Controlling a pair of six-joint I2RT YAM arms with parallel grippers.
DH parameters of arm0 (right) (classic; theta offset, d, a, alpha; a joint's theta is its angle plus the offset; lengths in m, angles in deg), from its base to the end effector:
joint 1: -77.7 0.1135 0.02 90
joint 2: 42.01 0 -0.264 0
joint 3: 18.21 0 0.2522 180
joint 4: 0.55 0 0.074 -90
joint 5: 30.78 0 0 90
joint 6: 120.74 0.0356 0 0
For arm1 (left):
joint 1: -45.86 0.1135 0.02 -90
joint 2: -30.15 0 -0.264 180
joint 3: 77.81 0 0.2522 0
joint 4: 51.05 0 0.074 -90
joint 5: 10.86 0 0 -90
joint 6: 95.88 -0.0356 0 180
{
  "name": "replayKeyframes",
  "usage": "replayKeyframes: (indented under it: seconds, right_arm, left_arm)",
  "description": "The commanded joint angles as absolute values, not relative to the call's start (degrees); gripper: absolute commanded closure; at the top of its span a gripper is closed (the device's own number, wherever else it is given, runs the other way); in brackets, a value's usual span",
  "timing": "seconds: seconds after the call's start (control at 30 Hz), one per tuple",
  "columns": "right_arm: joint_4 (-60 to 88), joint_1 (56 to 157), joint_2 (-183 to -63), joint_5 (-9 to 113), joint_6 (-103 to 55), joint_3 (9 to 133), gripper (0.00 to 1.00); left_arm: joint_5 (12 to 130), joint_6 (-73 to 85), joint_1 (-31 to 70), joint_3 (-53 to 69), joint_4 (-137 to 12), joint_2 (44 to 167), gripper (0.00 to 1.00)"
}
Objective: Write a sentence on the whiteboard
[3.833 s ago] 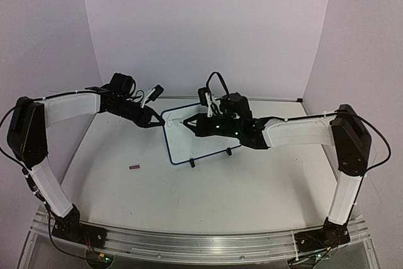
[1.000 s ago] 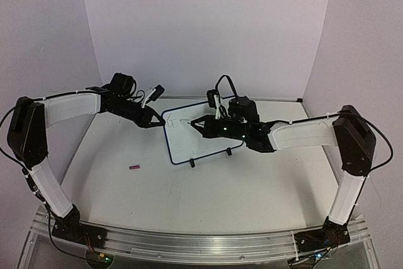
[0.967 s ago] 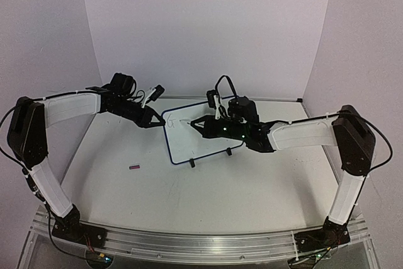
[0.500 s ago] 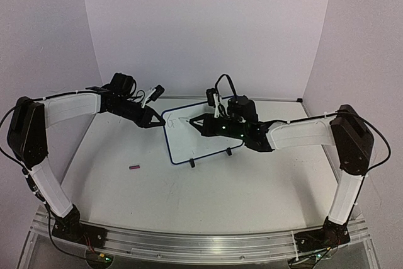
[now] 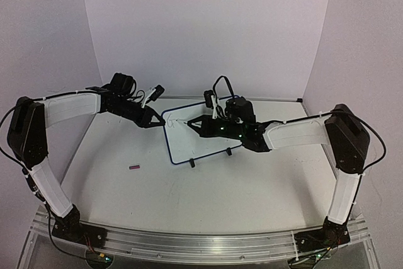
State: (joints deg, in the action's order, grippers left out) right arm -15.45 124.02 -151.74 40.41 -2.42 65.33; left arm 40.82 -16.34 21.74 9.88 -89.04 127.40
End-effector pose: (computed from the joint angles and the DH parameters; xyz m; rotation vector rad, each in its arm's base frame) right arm 0.2963 0.3269 0.2296 -0.5554 1.8471 1.2020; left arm 0.3294 -0.1717 0.2583 0.9943 2.1346 -0.9129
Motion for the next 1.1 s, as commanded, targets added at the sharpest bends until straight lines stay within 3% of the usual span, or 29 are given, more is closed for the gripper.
replayKeyframes:
  seconds: [0.0, 1.07]
  right_arm:
    - [-16.31, 123.69, -153.02, 41.04, -1.61, 66.39, 1.00]
    - [-15.62, 123.66, -148.83, 44.24, -2.83, 63.91, 1.00]
  left_arm:
    - [43.79, -18.54, 21.08, 11.24, -92.48, 128.66, 1.00]
    - [43.89, -18.63, 21.00, 11.27, -92.58, 128.67, 1.00]
